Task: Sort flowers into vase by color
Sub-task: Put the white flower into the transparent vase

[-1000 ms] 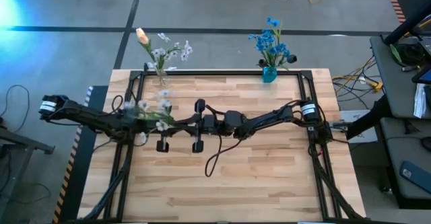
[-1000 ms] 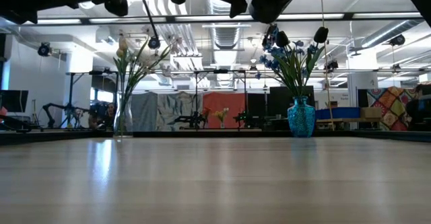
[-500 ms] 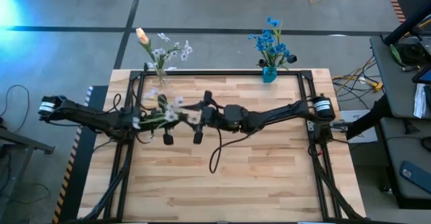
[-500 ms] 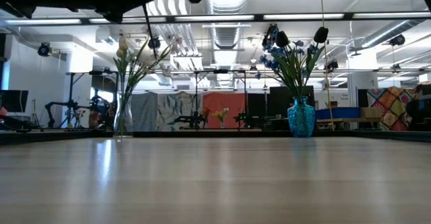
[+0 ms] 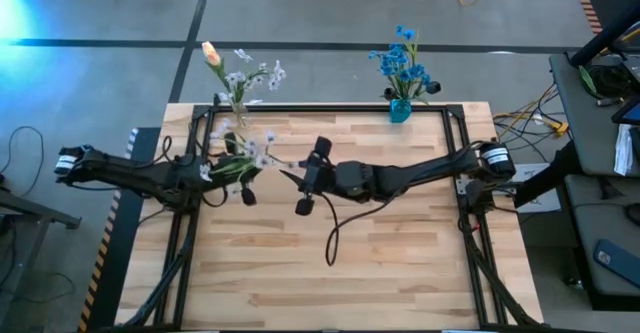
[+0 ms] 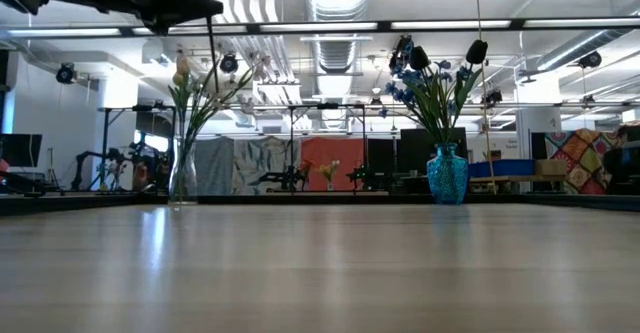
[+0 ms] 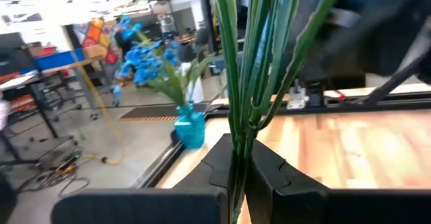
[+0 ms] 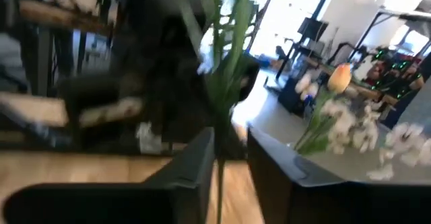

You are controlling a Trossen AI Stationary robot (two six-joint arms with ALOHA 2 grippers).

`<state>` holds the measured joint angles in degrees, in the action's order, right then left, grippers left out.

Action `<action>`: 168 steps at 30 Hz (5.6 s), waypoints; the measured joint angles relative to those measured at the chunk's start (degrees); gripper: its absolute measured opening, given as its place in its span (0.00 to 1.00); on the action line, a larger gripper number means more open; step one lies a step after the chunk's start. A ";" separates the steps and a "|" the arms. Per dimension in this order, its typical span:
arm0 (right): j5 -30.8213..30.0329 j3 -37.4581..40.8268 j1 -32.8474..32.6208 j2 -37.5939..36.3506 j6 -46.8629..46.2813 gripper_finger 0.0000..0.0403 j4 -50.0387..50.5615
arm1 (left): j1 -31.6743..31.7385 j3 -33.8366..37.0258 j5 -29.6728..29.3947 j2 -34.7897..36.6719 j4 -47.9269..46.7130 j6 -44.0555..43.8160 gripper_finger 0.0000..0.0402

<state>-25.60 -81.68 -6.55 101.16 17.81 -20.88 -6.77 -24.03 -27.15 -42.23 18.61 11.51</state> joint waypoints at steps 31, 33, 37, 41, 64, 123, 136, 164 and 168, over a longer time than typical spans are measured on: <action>-0.01 27.98 0.15 -2.93 -7.34 0.02 -21.49 | 38.20 0.42 -6.61 4.57 -1.94 1.08 0.00; -0.01 27.73 0.15 -2.93 -7.26 0.02 -21.42 | 40.76 0.44 -4.39 3.84 -0.79 0.06 0.00; 0.01 27.47 0.15 -2.93 -7.21 0.02 -21.47 | 44.95 0.53 -1.33 1.09 2.13 -1.44 0.00; 0.01 27.47 0.04 -2.93 -7.15 0.02 -21.47 | 47.35 0.55 -0.52 -2.33 6.13 -1.50 0.00; 0.04 27.47 -0.48 -2.93 -6.59 0.02 -21.45 | 51.19 1.21 -0.80 -13.47 15.00 -1.51 0.00; 0.30 27.47 -0.48 -2.93 -6.76 0.02 -21.91 | 51.30 -8.35 -6.86 -6.07 -16.52 -0.11 0.54; 0.58 27.47 -0.48 -2.95 -6.74 0.02 -21.91 | 51.30 -12.44 -6.84 0.69 -23.96 0.23 0.59; 0.69 27.47 -0.46 -2.95 -6.89 0.02 -21.91 | 51.28 -20.91 -3.42 -3.34 -34.20 -1.41 0.44; 0.69 27.47 -0.46 -2.95 -6.89 0.02 -21.91 | 51.28 -20.56 -3.88 -4.08 -34.78 -0.17 0.31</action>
<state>-24.91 -54.22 -7.01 98.21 10.92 -42.78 44.51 -44.60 -31.03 -46.31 -16.18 11.34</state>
